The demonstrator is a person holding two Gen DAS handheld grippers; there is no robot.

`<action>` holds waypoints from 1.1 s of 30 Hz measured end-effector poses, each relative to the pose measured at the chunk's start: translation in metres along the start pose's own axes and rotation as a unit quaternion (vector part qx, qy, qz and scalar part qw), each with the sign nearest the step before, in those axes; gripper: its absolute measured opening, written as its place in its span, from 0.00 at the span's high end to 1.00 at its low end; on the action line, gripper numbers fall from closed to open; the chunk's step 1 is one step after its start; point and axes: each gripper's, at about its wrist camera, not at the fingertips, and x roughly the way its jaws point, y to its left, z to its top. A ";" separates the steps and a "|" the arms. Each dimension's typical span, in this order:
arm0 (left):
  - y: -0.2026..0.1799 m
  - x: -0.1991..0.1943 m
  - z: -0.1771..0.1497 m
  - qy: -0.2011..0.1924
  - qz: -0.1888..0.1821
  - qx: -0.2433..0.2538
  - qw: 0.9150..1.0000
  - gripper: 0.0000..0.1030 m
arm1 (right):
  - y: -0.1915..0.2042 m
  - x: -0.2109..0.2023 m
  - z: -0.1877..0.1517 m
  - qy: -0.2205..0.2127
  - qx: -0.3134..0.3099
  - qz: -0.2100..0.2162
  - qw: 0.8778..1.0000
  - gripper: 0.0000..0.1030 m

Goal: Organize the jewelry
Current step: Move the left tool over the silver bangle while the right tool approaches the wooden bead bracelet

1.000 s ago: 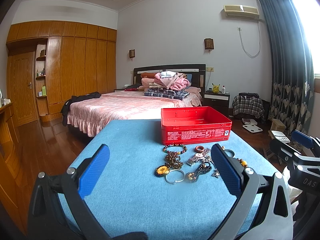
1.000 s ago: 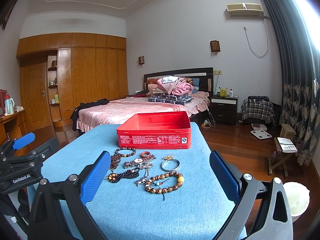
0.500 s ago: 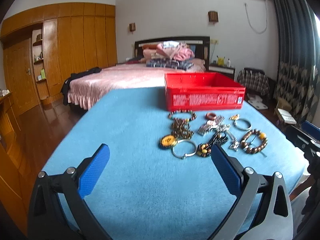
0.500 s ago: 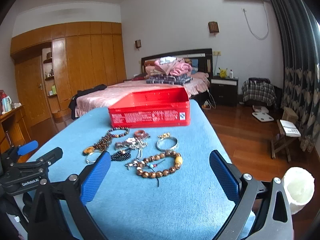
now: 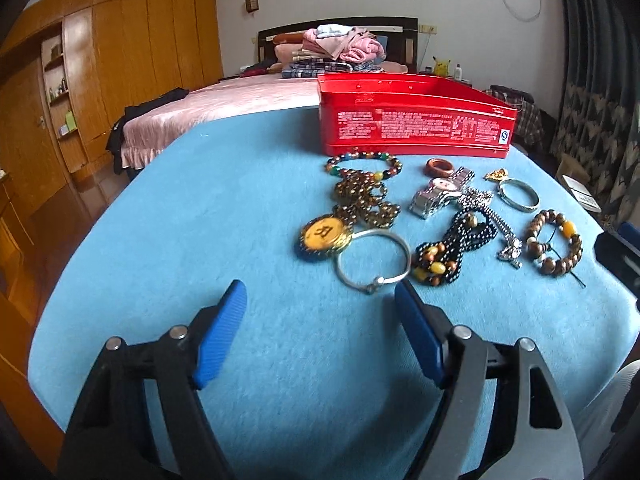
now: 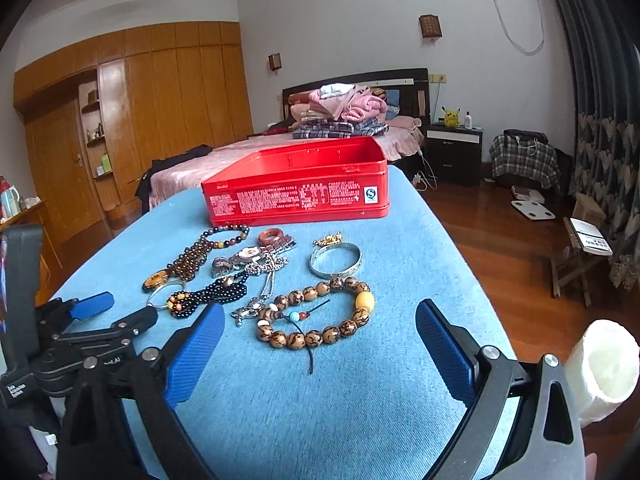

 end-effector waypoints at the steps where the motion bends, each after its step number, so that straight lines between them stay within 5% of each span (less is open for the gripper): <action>1: -0.001 0.003 0.002 0.003 -0.004 0.000 1.000 0.28 | -0.001 0.002 0.000 0.002 0.000 0.000 1.000 0.08; 15: -0.013 0.030 0.029 0.052 -0.022 -0.013 0.998 0.29 | -0.006 0.018 0.003 0.007 0.008 0.002 1.000 0.08; 21: -0.019 0.026 0.027 0.039 -0.033 -0.016 0.999 0.57 | -0.006 0.021 0.005 0.014 0.006 0.005 1.000 0.08; 33: -0.006 0.013 0.016 0.024 -0.026 -0.038 0.999 0.58 | 0.000 0.029 0.005 0.028 -0.007 -0.003 1.000 0.09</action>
